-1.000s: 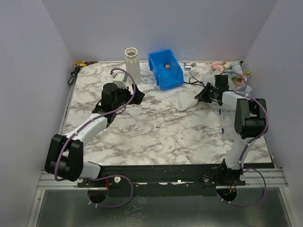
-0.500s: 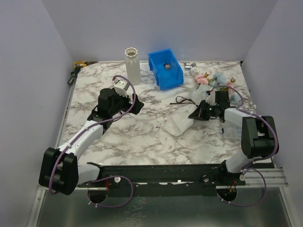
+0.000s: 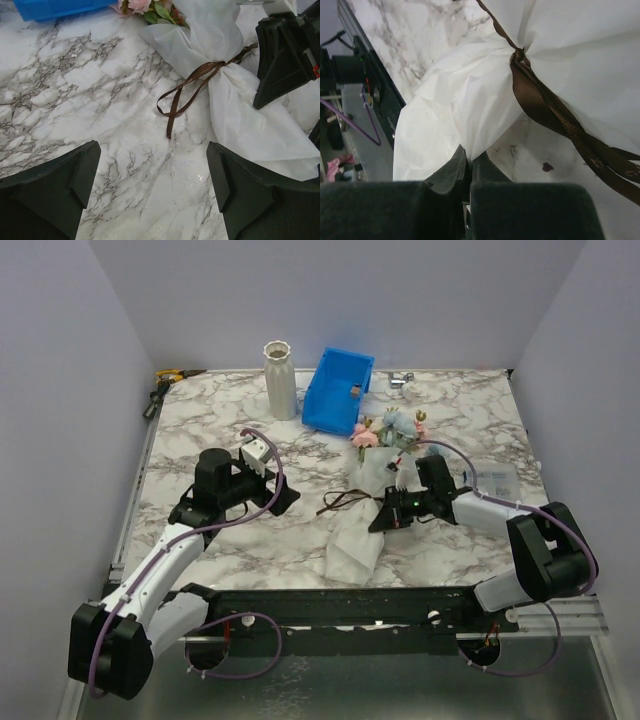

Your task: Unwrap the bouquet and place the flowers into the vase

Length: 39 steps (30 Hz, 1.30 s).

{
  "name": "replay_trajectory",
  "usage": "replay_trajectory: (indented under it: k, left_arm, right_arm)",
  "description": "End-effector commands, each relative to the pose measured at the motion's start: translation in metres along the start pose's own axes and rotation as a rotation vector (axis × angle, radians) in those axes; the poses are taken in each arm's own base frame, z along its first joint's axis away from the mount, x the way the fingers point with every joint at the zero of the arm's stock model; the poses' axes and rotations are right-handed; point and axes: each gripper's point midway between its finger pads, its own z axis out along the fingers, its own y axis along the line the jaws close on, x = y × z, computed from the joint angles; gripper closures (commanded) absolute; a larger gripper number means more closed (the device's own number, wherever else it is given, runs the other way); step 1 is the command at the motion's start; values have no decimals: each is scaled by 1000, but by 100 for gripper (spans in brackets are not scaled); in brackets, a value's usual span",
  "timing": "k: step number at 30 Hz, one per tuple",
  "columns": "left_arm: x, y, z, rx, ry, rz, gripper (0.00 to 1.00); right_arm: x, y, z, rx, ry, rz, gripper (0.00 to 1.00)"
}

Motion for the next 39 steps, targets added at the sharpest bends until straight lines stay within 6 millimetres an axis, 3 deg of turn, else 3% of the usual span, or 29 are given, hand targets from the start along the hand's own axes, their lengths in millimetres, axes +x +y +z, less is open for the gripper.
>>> replay_trajectory:
  k: [1,4,6,8,13,17,23,32,39]
  left_arm:
    - [32,-28,-15,153,69,101,5]
    - [43,-38,-19,227,87,155,13]
    - [50,-41,-18,267,97,195,21]
    - [55,-41,-13,296,111,250,28]
    - [58,-40,11,364,149,350,43]
    - [49,-38,41,390,147,396,53]
    - [30,-33,85,435,119,467,61]
    - [37,-35,139,493,119,578,69]
    - [51,-49,145,565,131,632,67]
  right_arm:
    - [20,24,6,-103,57,-95,99]
    - [21,24,7,-96,63,-97,92]
    - [21,23,5,-87,74,-106,67]
    - [19,25,2,-73,81,-110,55]
    - [-4,45,-17,-46,24,-141,39]
    - [-22,47,-36,10,-19,-140,40]
    - [-60,15,-68,123,-117,-111,46]
    - [-100,35,-60,-22,-139,-208,60]
    - [-114,39,-45,-80,-107,-229,65]
